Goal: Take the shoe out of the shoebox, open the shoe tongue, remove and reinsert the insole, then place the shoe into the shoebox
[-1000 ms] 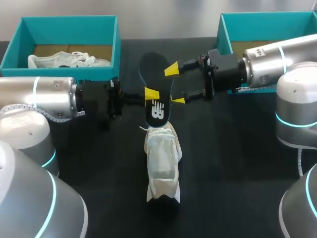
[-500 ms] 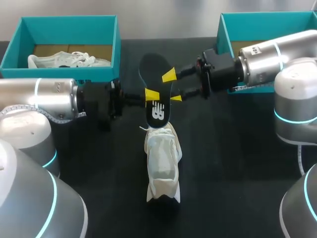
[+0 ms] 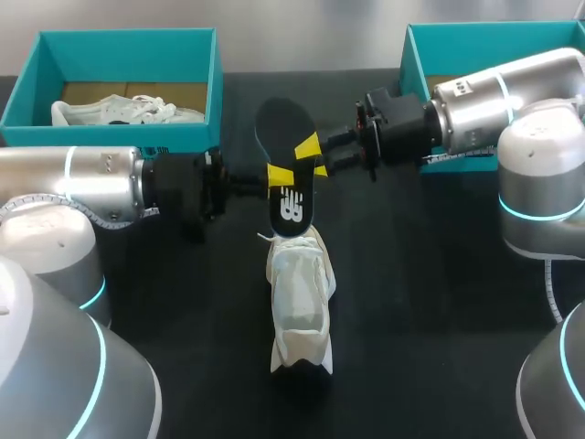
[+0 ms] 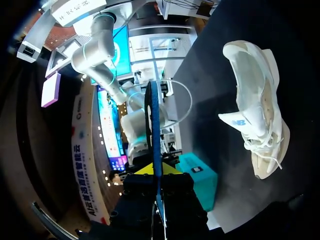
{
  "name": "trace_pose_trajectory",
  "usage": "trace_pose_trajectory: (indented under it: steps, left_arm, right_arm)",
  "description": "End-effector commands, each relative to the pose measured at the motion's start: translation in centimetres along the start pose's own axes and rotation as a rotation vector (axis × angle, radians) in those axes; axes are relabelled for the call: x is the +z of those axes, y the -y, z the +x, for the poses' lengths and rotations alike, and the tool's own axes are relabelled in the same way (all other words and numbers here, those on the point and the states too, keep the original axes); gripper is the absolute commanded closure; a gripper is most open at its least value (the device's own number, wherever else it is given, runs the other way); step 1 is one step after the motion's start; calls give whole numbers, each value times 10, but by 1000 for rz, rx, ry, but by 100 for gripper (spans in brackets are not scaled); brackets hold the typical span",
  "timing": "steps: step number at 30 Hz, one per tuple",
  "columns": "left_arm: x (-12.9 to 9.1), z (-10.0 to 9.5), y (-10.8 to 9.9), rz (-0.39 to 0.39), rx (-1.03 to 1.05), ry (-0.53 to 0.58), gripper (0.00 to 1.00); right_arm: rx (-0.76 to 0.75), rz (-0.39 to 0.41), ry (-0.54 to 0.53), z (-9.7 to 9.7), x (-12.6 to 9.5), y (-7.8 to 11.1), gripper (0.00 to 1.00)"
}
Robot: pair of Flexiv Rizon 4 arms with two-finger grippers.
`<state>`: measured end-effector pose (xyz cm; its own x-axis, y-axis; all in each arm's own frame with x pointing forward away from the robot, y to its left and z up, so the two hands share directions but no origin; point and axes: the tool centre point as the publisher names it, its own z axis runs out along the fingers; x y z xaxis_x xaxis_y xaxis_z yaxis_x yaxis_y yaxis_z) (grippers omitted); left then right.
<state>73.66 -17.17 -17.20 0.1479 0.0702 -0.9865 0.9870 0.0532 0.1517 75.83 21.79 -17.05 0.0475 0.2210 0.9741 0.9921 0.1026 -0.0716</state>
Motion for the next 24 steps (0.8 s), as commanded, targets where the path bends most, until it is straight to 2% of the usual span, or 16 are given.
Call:
trace_pose_trajectory:
  steps: [1,9,11,12,22,24]
  left_arm:
    - [4,2,-1,-2,4,-4,100]
    - [7,5,-2,-8,10,-14,100]
    - [8,6,-3,-10,9,-17,100]
    - [8,6,-3,-12,9,-17,100]
    - [9,5,-3,-16,-3,-20,100]
    - [6,3,-1,-17,-24,-21,36]
  right_arm:
    - [0,-2,4,2,1,-1,79]
    - [-21,-1,-7,6,1,-1,87]
    - [-22,2,-4,6,2,-2,99]
    - [-22,3,-4,6,2,-2,100]
    - [-23,2,-10,5,1,-4,100]
    - [-22,0,-14,3,1,-5,100]
